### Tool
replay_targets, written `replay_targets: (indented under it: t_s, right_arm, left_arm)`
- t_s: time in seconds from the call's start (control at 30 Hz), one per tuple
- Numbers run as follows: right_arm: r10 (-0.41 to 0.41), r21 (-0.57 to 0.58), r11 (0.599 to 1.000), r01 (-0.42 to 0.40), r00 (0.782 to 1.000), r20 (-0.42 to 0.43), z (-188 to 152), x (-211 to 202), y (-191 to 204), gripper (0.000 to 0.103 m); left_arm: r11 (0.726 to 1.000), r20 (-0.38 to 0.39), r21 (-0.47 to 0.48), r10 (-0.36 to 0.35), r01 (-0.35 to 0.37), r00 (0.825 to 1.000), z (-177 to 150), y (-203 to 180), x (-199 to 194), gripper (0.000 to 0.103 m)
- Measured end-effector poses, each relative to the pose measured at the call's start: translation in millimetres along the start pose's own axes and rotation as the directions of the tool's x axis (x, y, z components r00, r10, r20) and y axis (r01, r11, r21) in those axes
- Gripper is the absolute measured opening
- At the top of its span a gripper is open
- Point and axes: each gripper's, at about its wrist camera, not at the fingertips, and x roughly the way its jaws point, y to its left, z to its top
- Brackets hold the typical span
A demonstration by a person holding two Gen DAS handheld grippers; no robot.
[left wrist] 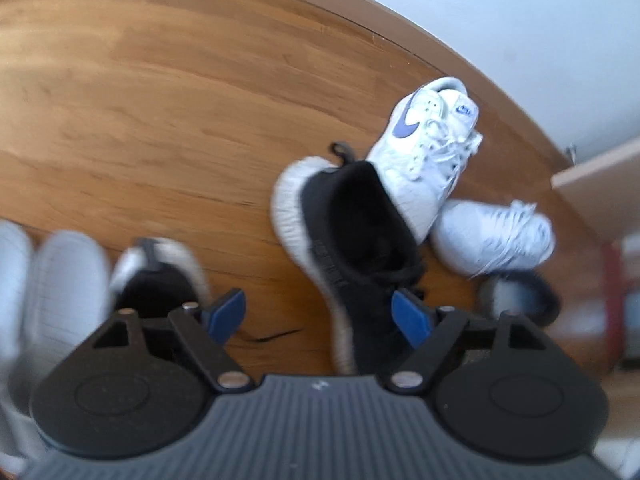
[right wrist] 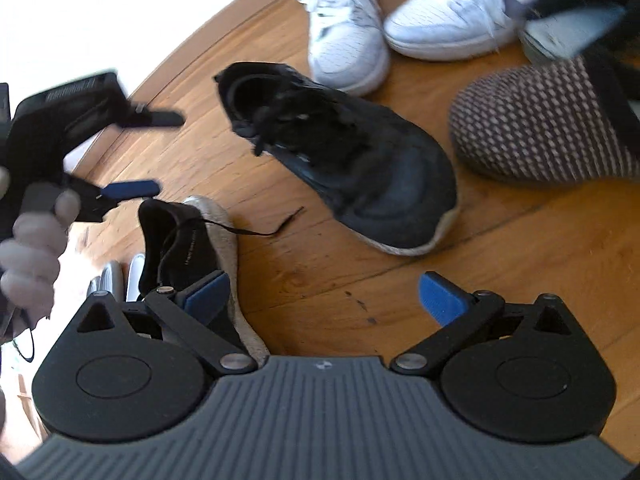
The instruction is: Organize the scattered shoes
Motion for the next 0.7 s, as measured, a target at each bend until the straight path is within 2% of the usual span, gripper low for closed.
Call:
replay_targets:
  t_s: [0.07,0.13,0.23,0.27,0.3,0.4,0.43,0.47,0.5,0.53,0.57,0.6,0.7]
  right_arm:
    - [0.004,-0.003,1.0,-0.004,1.0,0.0,0,-2,-4,0.102]
    - [0.005,-0.008,1.0,-0.005,1.0,0.001,0,-3,-7,0.102]
    - [-0.004,0.001,1.0,0.004,1.0,0.011,5,-9,-14,0.102]
    - [-0.007,0.002,1.0,0.007,1.0,0.017,6,-10,-16,0.102]
    - [-0.012,-0.004,1.0,0.012,1.0,0.022,9,-11,-18,0.102]
    - [-0.033,-0.047,0.998,0.036,0.998,0.053,17,-13,-19,0.102]
    - [-0.035,-0.053,0.998,0.038,0.997,0.062,19,-15,-19,0.102]
    - [-0.036,-0.057,0.998,0.04,0.997,0.069,22,-16,-19,0.102]
    - [-0.03,-0.054,0.998,0.034,0.997,0.071,22,-17,-20,0.102]
    - [-0.024,-0.051,0.998,0.027,0.997,0.073,23,-18,-20,0.102]
    - [-0.017,-0.056,0.998,0.021,0.997,0.073,23,-19,-20,0.102]
    - [-0.017,-0.059,0.998,0.022,0.998,0.068,21,-18,-20,0.102]
    - [-0.02,-0.068,0.997,0.024,0.998,0.054,17,-17,-19,0.102]
  left_arm:
    - [0.995,0.034,-0.098,0.016,-0.013,0.999,4,1,16,0.077]
    - [0.992,0.025,-0.128,0.026,-0.023,0.999,5,0,27,0.07]
    - [0.988,-0.007,-0.15,0.043,-0.043,0.999,7,1,48,0.05]
    - [0.989,-0.016,-0.144,0.043,-0.045,0.999,6,1,51,0.036]
    - [0.99,-0.025,-0.137,0.042,-0.045,0.999,5,1,54,0.017]
    - [0.995,0.002,-0.08,0.065,-0.065,0.998,1,-3,49,0.017]
    - [0.995,0.006,-0.065,0.071,-0.071,0.997,0,-4,43,0.02]
    - [0.996,0.01,-0.051,0.077,-0.076,0.997,-2,-6,37,0.033]
    - [0.996,0.017,-0.066,0.067,-0.066,0.998,-3,-4,31,0.057]
    - [0.995,0.025,-0.085,0.056,-0.053,0.998,-3,-2,25,0.068]
    - [0.994,0.032,-0.103,0.044,-0.041,0.998,-4,-1,18,0.085]
    - [0.992,0.035,-0.123,0.037,-0.032,0.999,-4,0,15,0.091]
    - [0.984,0.037,-0.18,0.018,-0.011,0.999,-4,-1,12,0.101]
